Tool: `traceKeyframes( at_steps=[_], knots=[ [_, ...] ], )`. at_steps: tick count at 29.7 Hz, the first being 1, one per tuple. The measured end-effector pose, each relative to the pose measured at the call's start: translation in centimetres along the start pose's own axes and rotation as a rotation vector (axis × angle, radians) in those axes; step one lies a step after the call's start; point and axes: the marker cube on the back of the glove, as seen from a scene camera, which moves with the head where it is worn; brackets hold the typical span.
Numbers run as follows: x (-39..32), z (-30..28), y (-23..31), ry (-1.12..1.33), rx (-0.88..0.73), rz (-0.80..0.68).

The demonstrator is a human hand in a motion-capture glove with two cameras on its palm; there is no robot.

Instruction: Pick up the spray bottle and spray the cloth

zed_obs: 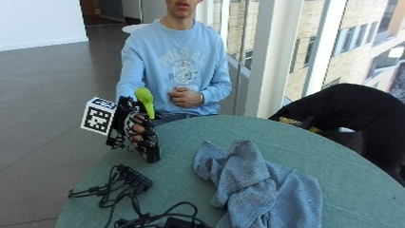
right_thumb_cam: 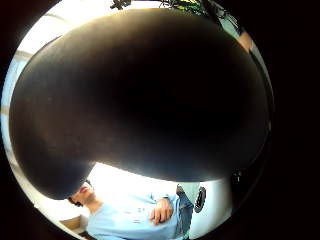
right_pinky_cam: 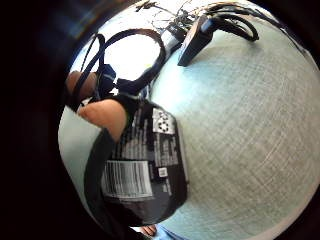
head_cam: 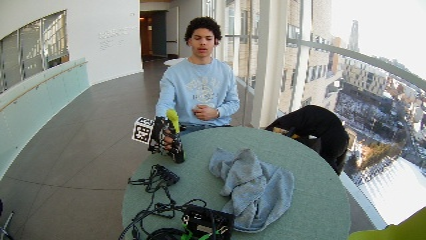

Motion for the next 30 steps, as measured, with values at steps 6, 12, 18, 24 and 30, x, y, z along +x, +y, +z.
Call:
traceKeyframes(
  at_steps=[6, 12, 18, 24, 30],
  knots=[
    [-1.1, 0.1, -0.7, 0.06, -0.017, -0.018],
    [-3.8, 1.2, -2.4, 0.162, -0.162, 0.02],
    [-6.8, 3.9, -5.0, 0.312, -0.291, 0.048],
    [-9.9, 6.6, -7.4, 0.402, -0.41, 0.05],
    [-10.6, 8.0, -8.2, 0.454, -0.467, 0.082]
  ],
)
